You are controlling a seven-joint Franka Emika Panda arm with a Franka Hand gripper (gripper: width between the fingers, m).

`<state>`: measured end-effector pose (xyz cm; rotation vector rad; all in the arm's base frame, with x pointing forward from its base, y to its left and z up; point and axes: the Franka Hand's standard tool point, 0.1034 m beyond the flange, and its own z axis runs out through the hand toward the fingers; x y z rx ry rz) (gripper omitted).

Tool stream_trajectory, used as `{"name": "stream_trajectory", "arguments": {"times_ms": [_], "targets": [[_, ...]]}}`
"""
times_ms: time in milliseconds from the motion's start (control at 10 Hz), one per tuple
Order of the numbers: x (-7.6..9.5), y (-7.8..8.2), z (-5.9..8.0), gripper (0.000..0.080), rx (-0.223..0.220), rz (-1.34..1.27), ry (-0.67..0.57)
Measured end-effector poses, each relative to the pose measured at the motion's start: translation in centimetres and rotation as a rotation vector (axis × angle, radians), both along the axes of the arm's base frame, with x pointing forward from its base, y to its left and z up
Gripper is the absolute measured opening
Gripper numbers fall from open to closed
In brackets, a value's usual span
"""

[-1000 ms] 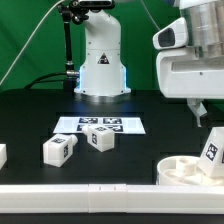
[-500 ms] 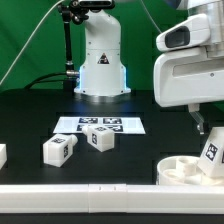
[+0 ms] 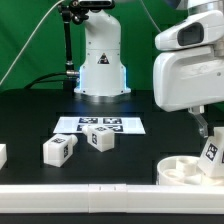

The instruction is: Assemble stool

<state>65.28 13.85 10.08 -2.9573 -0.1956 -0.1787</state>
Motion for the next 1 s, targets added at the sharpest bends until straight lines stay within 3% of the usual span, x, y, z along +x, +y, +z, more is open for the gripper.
{"name": "stream_trajectory", "arguments": {"times_ms": [100,600,1000], "targets": [[0.01,-0.06,-0.01,0.0649,-0.006,0.048,-0.009],[0.28,-0.66,-0.12,0.0649,-0.118,0.577,-0.106],[0.39,-0.97,-0.08,0.0649,-0.166,0.8,-0.134]]}}
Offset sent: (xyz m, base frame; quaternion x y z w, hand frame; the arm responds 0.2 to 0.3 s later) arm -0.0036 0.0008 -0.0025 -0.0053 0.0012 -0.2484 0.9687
